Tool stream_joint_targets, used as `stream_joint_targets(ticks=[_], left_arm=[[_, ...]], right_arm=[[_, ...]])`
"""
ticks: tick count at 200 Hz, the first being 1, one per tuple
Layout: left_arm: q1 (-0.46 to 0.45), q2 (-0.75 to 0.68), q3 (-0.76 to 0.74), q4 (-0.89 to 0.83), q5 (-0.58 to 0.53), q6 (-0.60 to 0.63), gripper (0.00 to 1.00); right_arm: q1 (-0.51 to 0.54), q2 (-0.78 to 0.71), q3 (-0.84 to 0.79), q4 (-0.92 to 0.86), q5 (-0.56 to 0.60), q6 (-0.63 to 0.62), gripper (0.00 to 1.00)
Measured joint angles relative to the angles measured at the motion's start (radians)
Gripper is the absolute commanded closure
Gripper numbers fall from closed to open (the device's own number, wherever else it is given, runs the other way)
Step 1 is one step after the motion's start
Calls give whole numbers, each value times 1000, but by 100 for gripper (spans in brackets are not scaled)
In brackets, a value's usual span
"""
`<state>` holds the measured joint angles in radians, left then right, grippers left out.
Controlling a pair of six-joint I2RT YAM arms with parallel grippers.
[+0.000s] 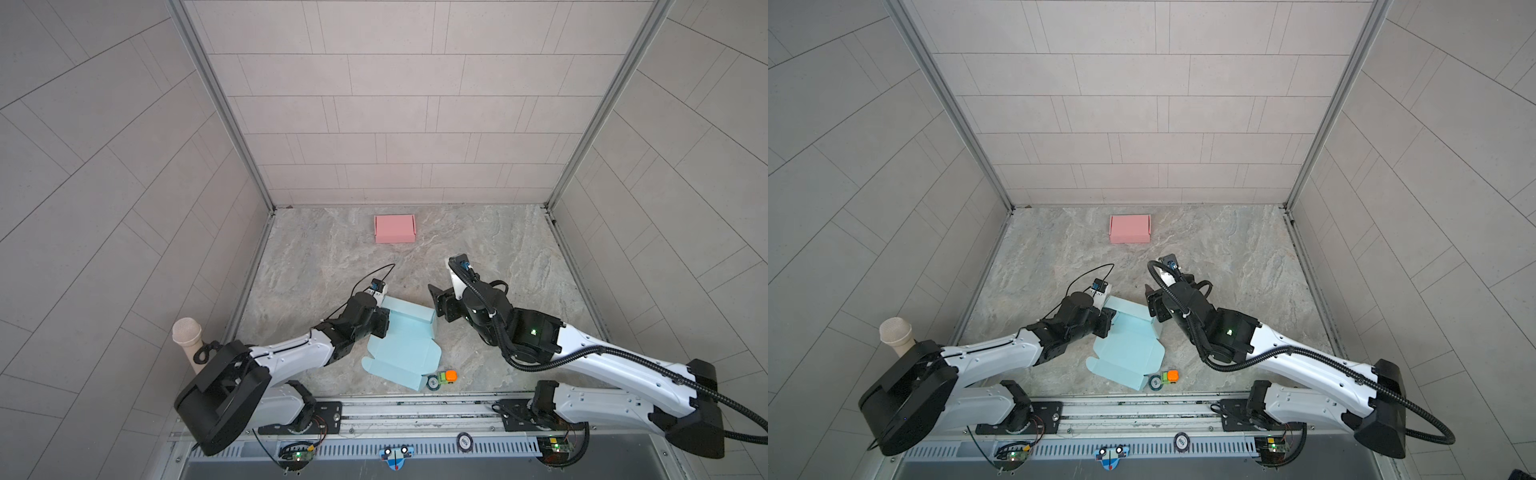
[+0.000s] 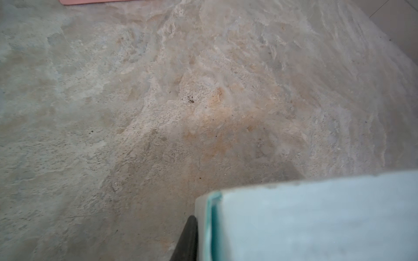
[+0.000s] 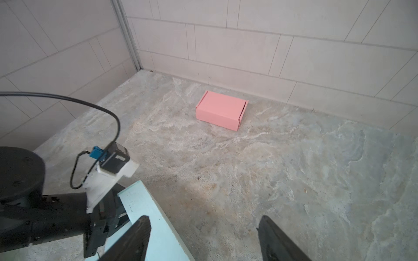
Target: Fold the paper box
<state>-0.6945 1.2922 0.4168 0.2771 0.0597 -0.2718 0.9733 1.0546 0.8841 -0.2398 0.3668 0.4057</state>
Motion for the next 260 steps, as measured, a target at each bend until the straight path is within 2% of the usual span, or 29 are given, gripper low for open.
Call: stream_joint_targets(ticks=[49, 118, 155, 199, 260], left_arm=[[-11, 122, 51, 32, -15, 43, 82], [-15, 187, 71, 56, -21, 50, 76], [-19, 185, 70, 64, -25, 44, 73], [-22, 148, 37, 91, -21, 21, 52], [-22, 29, -60, 77, -19, -36, 48]], right_arm=[[-71, 108, -41, 25, -159, 19, 22], [-73, 182, -41, 33, -233, -2, 23], [-75, 211, -19, 19, -277, -14, 23], [-68, 251, 34, -18, -311, -41, 22], [-42, 318, 126, -125, -322, -98, 22]])
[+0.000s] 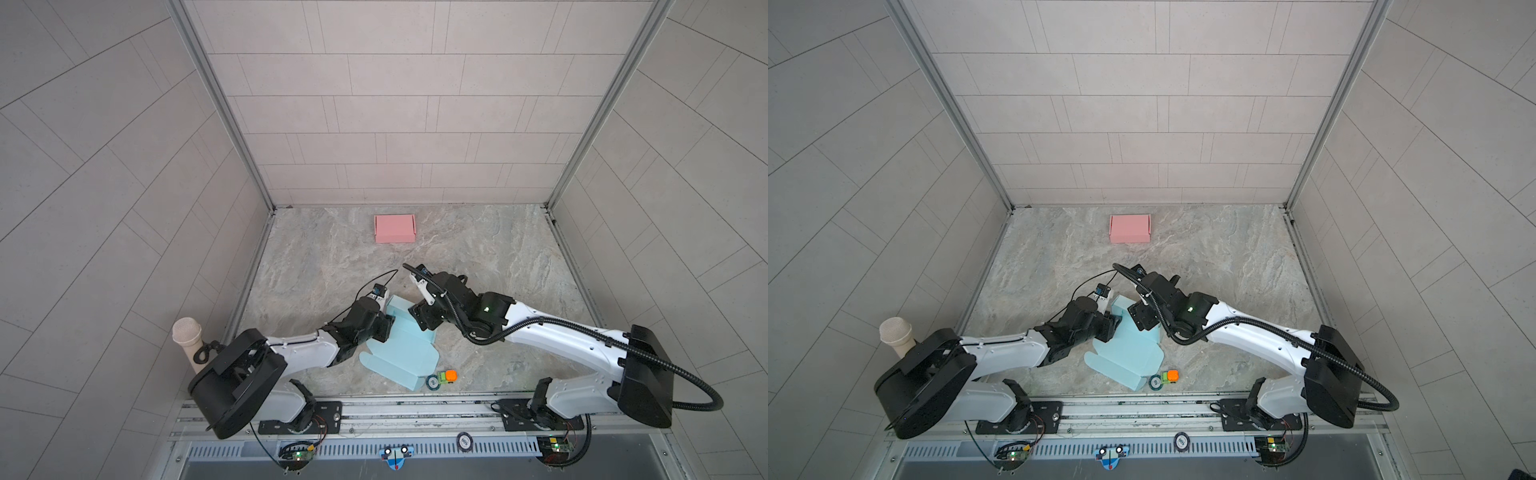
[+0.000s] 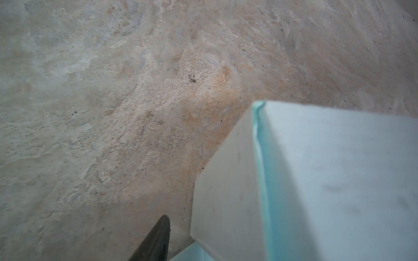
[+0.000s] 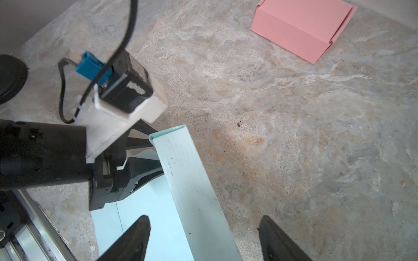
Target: Fold the paper box
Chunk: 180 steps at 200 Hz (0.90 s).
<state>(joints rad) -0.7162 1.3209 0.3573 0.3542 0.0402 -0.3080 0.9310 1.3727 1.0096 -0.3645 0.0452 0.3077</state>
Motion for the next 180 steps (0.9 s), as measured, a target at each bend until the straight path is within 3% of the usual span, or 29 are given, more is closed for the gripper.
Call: stream_joint_targets(ticks=[102, 145, 180], left_arm=[[0, -238, -11, -280, -20, -167, 35], [0, -403, -11, -366, -44, -182, 34], [0, -410, 6, -401, -45, -174, 33]], right_arm=[[30, 156, 99, -111, 54, -45, 24], [30, 202, 101, -116, 74, -48, 28], [22, 243, 119, -113, 77, -50, 33]])
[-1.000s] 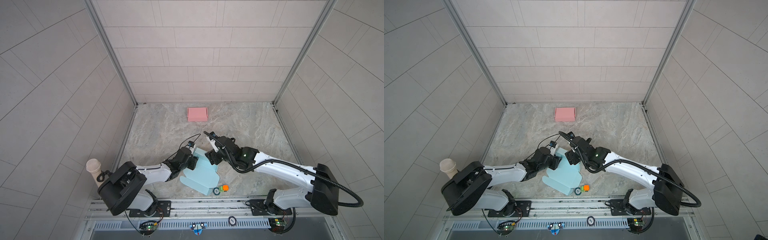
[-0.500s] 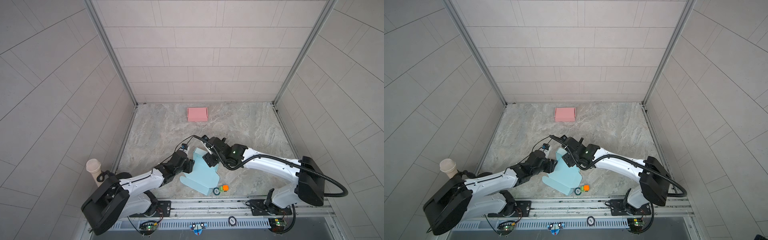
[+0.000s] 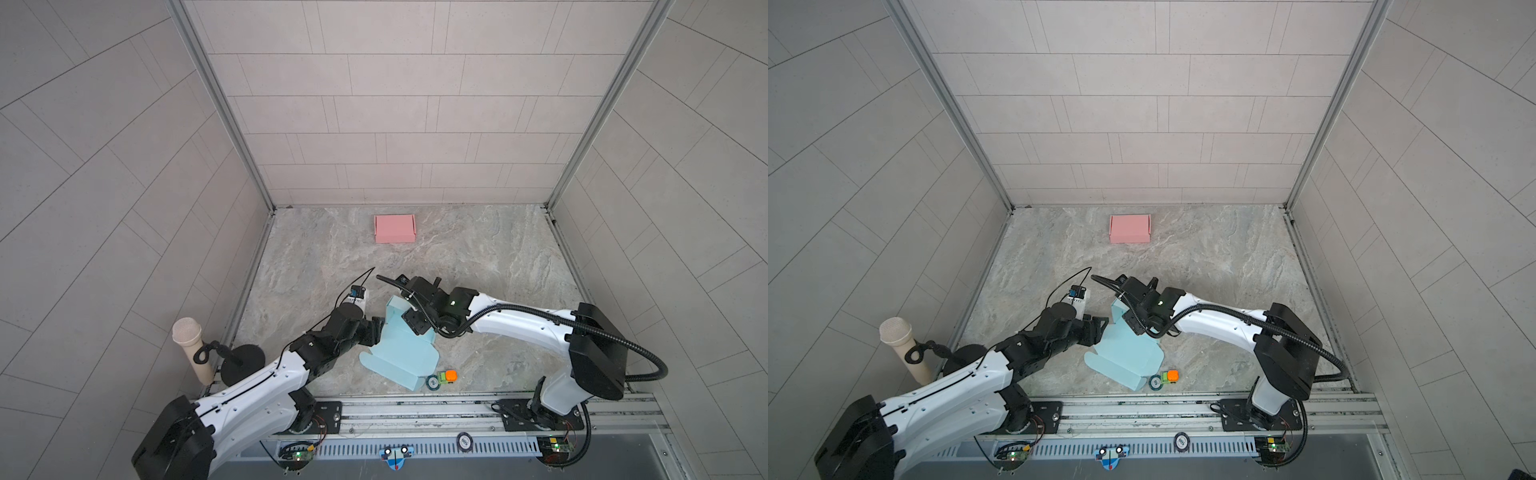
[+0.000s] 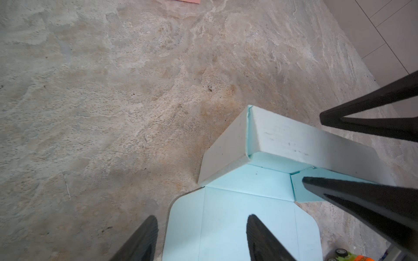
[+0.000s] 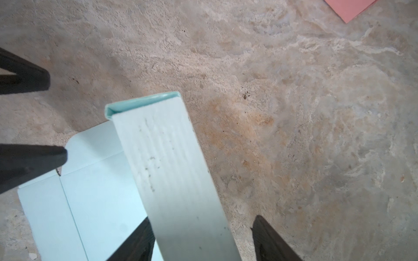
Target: Fold the paper box
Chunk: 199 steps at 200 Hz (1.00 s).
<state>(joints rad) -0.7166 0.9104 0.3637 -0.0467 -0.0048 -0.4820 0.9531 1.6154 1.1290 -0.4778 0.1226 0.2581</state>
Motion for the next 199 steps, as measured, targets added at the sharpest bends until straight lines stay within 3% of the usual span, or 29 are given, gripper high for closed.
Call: stream_joint_targets(ticks=[82, 120, 170, 199], left_arm=[[0, 12, 10, -7, 3, 1, 33], [0, -11, 16, -27, 4, 0, 32], [0, -45, 45, -60, 19, -8, 25], [0, -45, 48, -74, 30, -30, 16]], right_arm=[[-79, 8, -10, 19, -30, 5, 47], [-191, -9, -84, 78, -116, 32, 49], [-289, -23, -142, 116, -184, 56, 49], [-320, -23, -156, 134, -200, 64, 50]])
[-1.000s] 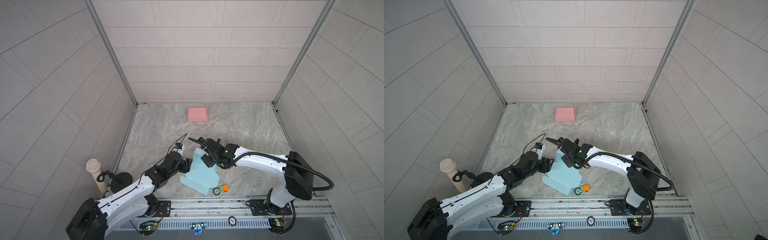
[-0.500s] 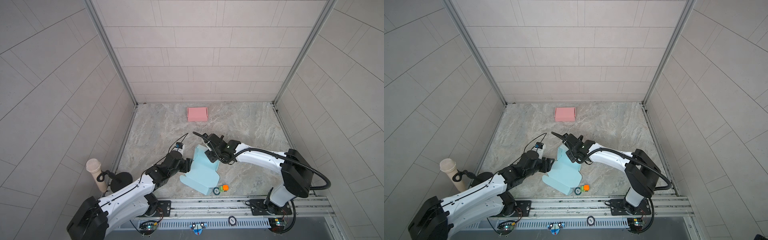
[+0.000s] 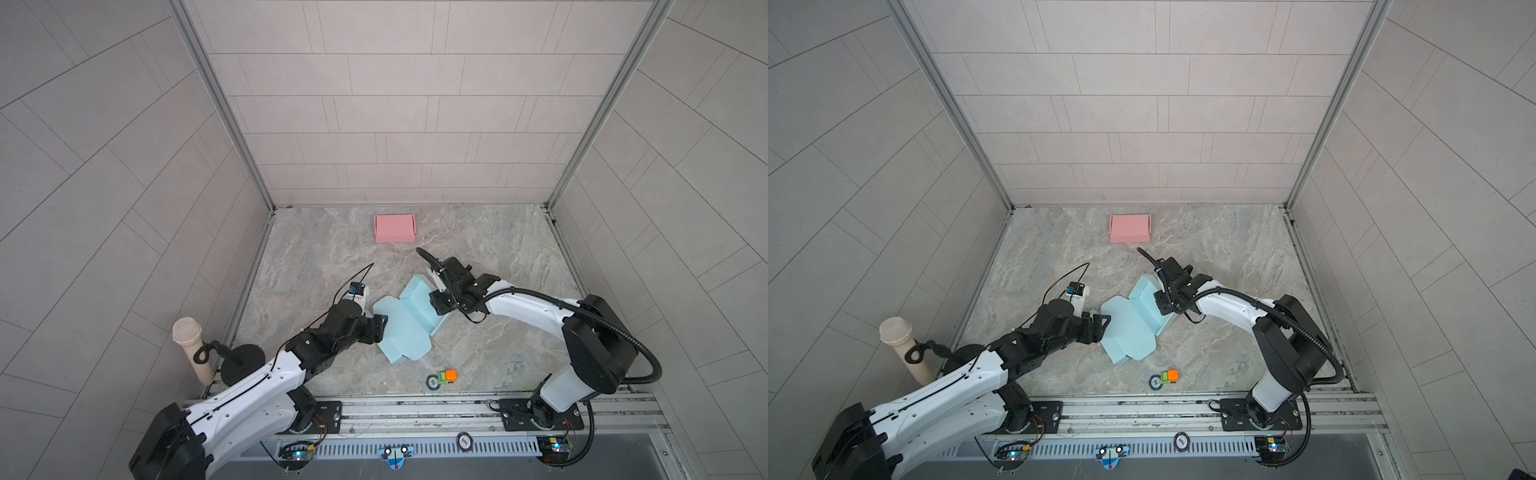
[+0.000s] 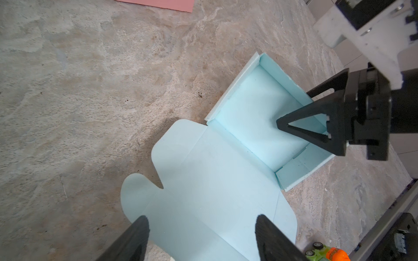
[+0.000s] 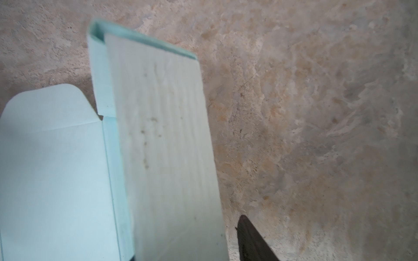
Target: Fold the paper box
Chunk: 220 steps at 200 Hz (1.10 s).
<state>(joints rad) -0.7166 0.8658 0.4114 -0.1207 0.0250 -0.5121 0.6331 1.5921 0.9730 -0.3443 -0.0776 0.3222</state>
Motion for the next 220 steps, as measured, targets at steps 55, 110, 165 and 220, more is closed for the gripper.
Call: stream_joint_targets(ticks=[55, 110, 165, 220], left_arm=[[0, -43, -19, 1, -6, -77, 12], [0, -10, -58, 88, 30, -137, 17], [0, 116, -103, 262, 80, -200, 34], [0, 153, -138, 402, 89, -260, 55]], right_arm=[[-40, 0, -32, 3, -6, 14, 50], [-40, 0, -32, 4, -12, 19, 51], [-40, -1, -32, 4, -12, 19, 51], [-40, -20, -32, 8, -20, 19, 51]])
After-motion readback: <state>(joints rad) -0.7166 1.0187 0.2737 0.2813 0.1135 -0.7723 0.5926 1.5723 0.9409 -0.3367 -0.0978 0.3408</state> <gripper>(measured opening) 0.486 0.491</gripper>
